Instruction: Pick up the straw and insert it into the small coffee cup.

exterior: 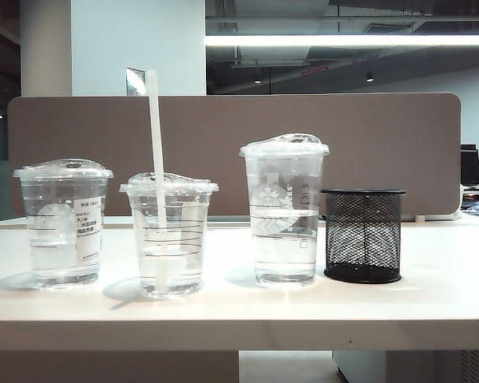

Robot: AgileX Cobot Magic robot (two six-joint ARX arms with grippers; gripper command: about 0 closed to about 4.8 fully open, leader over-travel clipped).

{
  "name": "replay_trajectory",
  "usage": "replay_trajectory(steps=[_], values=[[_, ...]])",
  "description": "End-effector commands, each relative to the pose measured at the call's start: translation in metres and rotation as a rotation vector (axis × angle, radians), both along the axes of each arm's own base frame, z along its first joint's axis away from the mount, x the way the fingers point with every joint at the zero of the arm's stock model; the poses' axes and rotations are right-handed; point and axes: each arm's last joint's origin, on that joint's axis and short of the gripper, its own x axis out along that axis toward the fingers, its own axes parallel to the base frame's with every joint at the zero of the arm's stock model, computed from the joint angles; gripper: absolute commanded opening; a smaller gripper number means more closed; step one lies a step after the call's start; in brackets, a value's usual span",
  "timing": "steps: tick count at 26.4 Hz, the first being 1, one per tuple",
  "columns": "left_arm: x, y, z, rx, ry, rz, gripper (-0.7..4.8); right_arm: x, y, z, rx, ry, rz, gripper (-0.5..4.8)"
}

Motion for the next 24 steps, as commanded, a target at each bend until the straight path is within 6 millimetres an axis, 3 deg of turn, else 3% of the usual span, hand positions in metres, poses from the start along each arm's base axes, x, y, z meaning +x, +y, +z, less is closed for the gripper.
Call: replay_trajectory(steps=[1, 7, 10, 16, 24], values=[[0.000, 0.000, 0.002, -0.002, -0.019, -0.001, 0.22, 0.000, 0.000, 0.003, 0.022, -0.013, 0.008, 0.00], [0.000, 0.000, 0.002, -0.002, -0.019, -0.001, 0.22, 0.002, -0.002, 0.001, 0.002, -0.004, -0.083, 0.00], [0.000, 0.000, 0.002, -0.002, -0.019, -0.001, 0.22, 0.005, -0.002, -0.013, -0.114, 0.004, -0.179, 0.00], [0.000, 0.000, 0.002, -0.002, -0.019, -0.001, 0.22, 0.021, -0.008, -0.041, -0.121, -0.006, -0.298, 0.00], [0.000, 0.000, 0.002, -0.002, -0.016, -0.001, 0.22, 0.038, -0.039, -0.048, -0.112, 0.069, -0.449, 0.00]])
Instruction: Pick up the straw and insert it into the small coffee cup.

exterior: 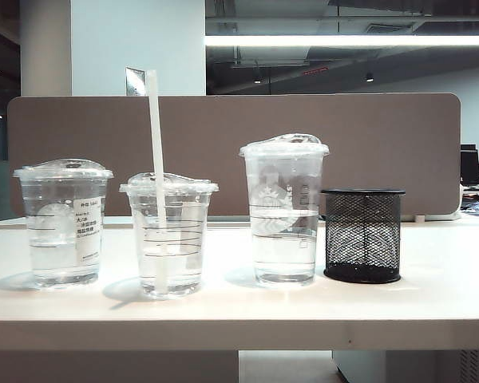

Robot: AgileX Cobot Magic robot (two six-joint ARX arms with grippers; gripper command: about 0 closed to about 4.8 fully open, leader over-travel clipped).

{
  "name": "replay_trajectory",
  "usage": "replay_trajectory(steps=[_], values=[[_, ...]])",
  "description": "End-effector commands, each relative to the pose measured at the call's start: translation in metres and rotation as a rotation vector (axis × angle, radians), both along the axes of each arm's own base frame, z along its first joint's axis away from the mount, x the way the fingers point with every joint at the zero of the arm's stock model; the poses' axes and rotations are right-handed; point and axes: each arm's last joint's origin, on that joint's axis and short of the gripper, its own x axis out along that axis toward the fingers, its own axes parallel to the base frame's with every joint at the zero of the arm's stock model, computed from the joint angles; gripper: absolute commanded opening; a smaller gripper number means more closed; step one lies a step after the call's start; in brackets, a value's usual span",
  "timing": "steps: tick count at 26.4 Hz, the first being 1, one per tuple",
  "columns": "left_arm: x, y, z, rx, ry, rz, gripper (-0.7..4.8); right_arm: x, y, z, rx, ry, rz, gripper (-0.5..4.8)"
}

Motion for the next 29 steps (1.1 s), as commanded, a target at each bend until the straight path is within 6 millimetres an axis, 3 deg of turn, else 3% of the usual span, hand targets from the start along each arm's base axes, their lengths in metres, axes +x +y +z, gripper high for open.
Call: replay_trajectory(steps=[1, 7, 12, 17, 29], values=[[0.000, 0.000, 0.001, -0.001, -0.015, -0.001, 0.22, 0.005, -0.014, -0.006, 0.054, 0.061, -0.074, 0.00], [0.000, 0.000, 0.001, -0.001, -0.011, -0.001, 0.22, 0.005, -0.033, -0.018, 0.074, 0.185, -0.248, 0.00], [0.000, 0.000, 0.001, -0.001, -0.011, -0.001, 0.22, 0.005, -0.035, -0.020, 0.052, 0.194, -0.375, 0.00], [0.000, 0.000, 0.001, -0.001, -0.011, -0.001, 0.22, 0.005, -0.033, -0.019, 0.064, 0.195, -0.297, 0.00], [0.000, 0.000, 0.001, -0.001, -0.011, -0.001, 0.22, 0.005, -0.033, -0.019, 0.063, 0.195, -0.299, 0.00]])
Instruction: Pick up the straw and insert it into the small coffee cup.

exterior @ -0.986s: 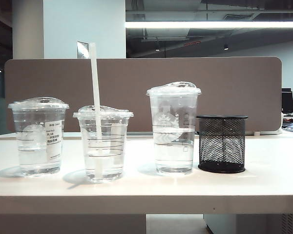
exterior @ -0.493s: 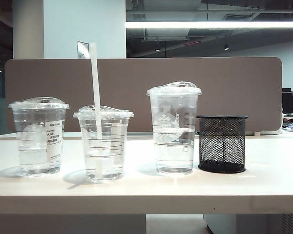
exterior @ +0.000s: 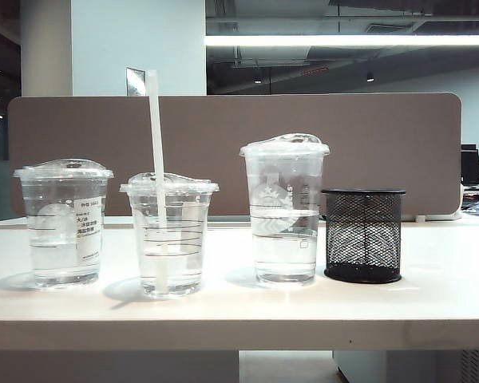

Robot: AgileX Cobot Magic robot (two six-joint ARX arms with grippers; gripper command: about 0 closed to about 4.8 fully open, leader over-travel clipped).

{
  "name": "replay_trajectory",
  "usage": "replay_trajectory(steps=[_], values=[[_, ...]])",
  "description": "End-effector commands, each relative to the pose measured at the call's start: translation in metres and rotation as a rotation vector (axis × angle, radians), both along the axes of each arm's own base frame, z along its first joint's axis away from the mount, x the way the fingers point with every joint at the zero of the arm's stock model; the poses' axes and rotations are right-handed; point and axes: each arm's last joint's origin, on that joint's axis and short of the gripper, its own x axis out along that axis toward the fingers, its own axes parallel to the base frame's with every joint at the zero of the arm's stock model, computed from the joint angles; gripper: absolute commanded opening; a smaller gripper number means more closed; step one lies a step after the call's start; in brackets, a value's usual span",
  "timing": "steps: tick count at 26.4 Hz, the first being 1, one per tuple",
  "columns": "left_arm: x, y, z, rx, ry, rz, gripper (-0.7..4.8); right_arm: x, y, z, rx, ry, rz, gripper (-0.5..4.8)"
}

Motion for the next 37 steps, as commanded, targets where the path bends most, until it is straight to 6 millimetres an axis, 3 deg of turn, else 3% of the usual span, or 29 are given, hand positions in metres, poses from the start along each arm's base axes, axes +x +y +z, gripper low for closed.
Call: replay_trajectory(steps=[1, 11, 16, 24, 37], values=[[0.000, 0.000, 0.001, -0.001, -0.012, -0.001, 0.22, 0.000, 0.000, -0.001, 0.004, -0.008, 0.002, 0.00], [-0.005, 0.006, 0.000, 0.078, -0.115, 0.081, 0.22, 0.000, 0.000, -0.001, 0.004, -0.008, 0.001, 0.00], [0.001, 0.014, -0.013, 0.061, -0.055, 0.244, 0.22, 0.001, 0.000, -0.001, 0.003, -0.006, -0.001, 0.00], [0.009, 0.016, -0.046, 0.071, 0.004, 0.291, 0.22, 0.000, 0.000, -0.001, 0.004, -0.008, -0.002, 0.00], [0.012, 0.017, -0.048, 0.071, -0.034, 0.333, 0.22, 0.000, 0.000, -0.001, 0.004, -0.008, -0.002, 0.00]])
